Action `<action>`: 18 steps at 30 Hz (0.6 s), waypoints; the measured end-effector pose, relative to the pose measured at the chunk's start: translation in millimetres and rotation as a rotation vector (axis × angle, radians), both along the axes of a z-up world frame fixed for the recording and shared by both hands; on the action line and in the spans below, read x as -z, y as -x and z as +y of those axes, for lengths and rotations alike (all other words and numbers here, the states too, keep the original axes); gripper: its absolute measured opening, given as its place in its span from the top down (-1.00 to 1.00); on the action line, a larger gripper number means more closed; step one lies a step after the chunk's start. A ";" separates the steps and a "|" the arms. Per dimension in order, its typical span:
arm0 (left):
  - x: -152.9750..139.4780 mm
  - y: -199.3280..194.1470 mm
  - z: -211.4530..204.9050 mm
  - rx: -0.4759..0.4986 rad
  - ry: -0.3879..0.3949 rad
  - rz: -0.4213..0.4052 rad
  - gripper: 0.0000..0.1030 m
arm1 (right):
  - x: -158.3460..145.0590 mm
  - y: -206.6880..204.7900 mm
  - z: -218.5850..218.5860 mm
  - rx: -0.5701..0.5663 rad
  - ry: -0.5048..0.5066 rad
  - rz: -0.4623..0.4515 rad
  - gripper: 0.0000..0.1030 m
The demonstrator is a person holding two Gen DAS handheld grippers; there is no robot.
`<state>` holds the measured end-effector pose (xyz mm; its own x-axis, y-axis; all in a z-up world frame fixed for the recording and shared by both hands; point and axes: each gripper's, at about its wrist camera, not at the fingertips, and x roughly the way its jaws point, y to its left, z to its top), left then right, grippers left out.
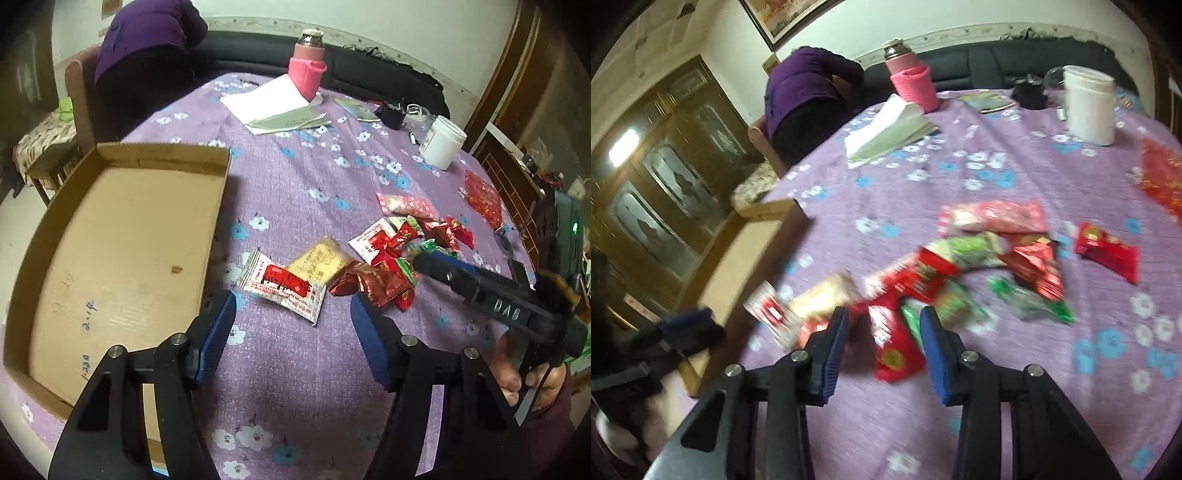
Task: Organize snacks
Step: 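Move both tools toward the snack pile beside the cardboard tray, then grasp the red foil packet with the right gripper while the left grasps the gold wafer bar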
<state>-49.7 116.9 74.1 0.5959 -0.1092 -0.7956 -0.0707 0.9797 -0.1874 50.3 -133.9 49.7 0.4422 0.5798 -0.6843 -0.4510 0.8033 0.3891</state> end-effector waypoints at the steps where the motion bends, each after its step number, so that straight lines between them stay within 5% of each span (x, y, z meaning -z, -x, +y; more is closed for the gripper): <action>1: 0.2 -1.2 0.8 0.001 0.000 -0.001 -0.26 | -1.4 -0.7 7.0 -0.012 -0.009 0.001 0.16; 6: -7.1 -15.5 2.4 0.013 -0.029 -0.020 -0.26 | 15.6 -5.9 53.6 -0.064 0.114 -0.015 0.16; 8: -5.9 -21.4 3.9 0.006 -0.030 -0.013 -0.26 | 17.0 -0.5 60.4 -0.081 0.140 -0.039 0.56; 12: 0.2 -33.2 2.7 0.014 -0.025 0.005 -0.26 | 19.3 3.7 52.1 -0.110 0.143 0.000 0.77; 18: 16.0 -55.3 -17.8 0.096 -0.111 0.054 -0.26 | 17.3 9.5 21.9 -0.098 0.072 0.051 0.78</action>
